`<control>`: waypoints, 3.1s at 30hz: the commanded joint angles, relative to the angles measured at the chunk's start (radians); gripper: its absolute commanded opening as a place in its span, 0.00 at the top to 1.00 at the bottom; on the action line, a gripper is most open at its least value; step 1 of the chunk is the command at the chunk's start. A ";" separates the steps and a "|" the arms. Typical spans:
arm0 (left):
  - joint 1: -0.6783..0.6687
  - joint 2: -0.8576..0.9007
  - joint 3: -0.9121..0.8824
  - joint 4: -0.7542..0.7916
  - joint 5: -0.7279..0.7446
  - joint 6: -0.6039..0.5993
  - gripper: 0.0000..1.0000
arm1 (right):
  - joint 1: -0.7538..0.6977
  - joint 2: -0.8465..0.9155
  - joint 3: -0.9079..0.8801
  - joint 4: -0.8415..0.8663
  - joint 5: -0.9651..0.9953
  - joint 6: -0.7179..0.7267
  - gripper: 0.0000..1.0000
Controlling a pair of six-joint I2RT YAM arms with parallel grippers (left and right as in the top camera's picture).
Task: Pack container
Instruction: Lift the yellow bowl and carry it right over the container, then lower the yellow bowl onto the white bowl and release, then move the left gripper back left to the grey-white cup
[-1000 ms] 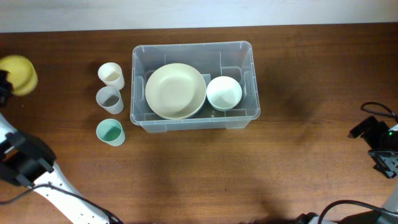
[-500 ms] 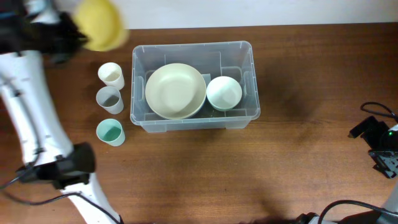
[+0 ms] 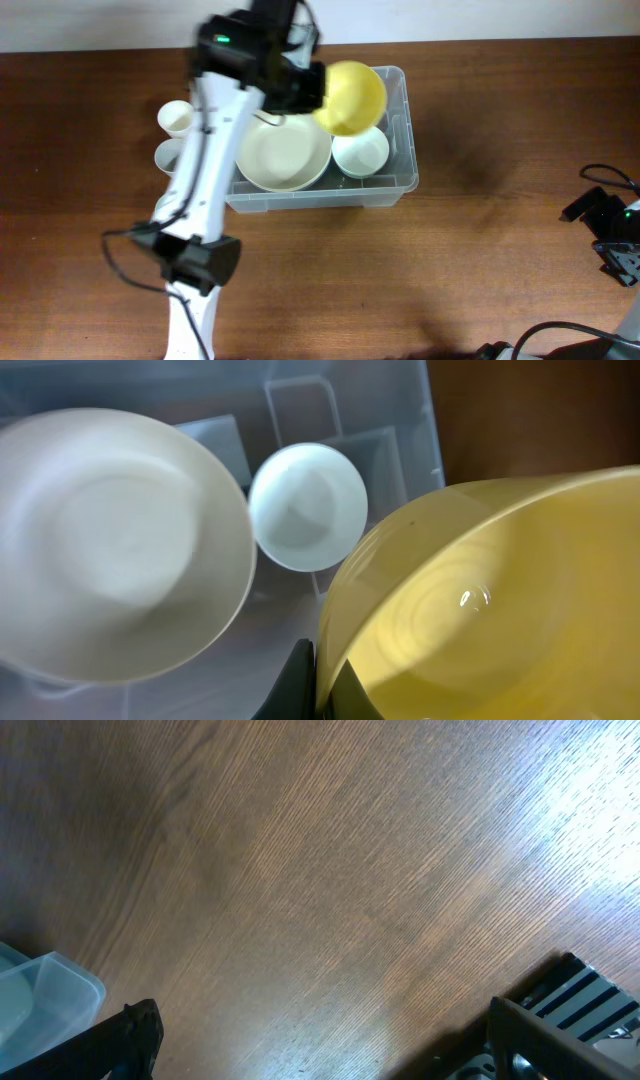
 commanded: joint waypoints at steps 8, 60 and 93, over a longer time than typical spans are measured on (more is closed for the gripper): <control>-0.043 0.195 -0.010 0.070 -0.087 -0.019 0.99 | -0.003 -0.002 -0.001 0.003 -0.006 0.008 0.01; 0.219 0.203 0.490 -0.139 -0.180 0.039 0.01 | -0.003 -0.002 -0.001 0.003 -0.005 0.008 0.01; 0.745 -0.032 -0.472 0.003 -0.177 0.129 0.01 | -0.003 -0.002 -0.001 0.003 -0.005 0.007 0.01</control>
